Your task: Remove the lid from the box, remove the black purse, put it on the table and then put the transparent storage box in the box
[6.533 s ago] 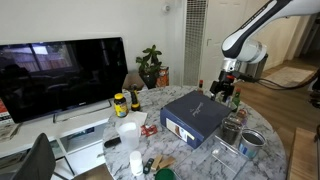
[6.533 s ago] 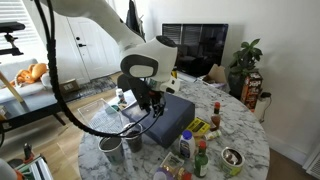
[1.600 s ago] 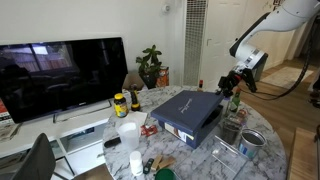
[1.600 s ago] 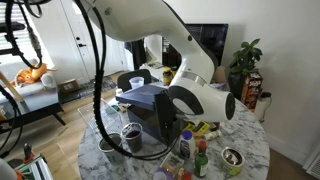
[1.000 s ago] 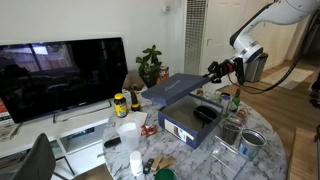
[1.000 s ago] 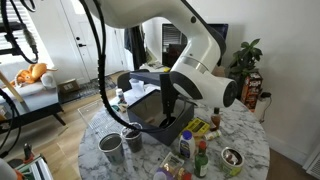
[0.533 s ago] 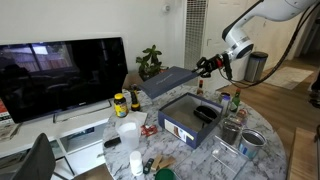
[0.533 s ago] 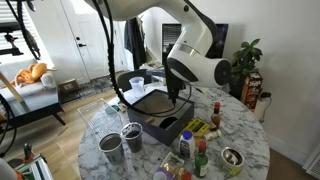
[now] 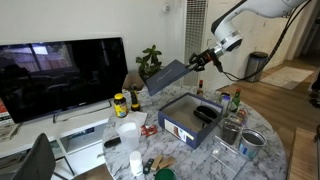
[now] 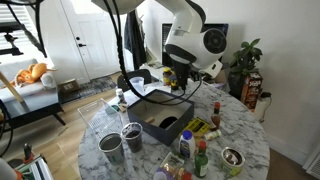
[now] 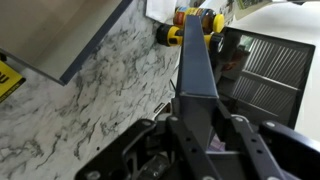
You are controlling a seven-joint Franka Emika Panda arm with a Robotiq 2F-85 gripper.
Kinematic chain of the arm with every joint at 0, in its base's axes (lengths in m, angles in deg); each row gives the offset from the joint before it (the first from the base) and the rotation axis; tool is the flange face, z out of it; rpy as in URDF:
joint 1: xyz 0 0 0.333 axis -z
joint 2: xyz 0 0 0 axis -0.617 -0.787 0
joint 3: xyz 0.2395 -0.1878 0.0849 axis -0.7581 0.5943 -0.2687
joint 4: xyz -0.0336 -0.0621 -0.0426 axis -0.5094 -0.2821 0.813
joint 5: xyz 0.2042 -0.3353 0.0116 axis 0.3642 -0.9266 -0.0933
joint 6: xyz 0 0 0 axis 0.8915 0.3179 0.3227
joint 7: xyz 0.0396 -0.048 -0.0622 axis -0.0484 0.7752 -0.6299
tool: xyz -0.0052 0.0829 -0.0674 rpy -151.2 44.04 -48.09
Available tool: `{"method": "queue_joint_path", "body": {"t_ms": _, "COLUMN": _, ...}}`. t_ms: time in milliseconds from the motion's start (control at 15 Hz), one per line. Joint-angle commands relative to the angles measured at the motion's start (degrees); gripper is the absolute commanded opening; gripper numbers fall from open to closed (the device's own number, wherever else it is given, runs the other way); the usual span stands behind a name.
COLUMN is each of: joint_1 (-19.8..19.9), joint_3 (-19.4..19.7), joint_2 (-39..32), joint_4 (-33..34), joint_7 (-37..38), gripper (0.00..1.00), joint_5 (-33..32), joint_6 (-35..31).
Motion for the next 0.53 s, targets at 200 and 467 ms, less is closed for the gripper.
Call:
{"method": "queue_joint_path", "body": {"t_ms": 200, "joint_1": -2.62, "joint_3": -1.97, "joint_2": -5.01, "joint_4": 2.12, "joint_7": 10.43, "gripper": 0.09, "joint_5": -5.84, "joint_6": -9.24}}
{"method": "queue_joint_path", "body": {"t_ms": 467, "joint_1": -3.68, "joint_3": -4.28, "joint_2": -7.96, "joint_4": 3.61, "joint_7": 12.39, "gripper": 0.09, "joint_5": -5.94, "joint_6": -14.44}}
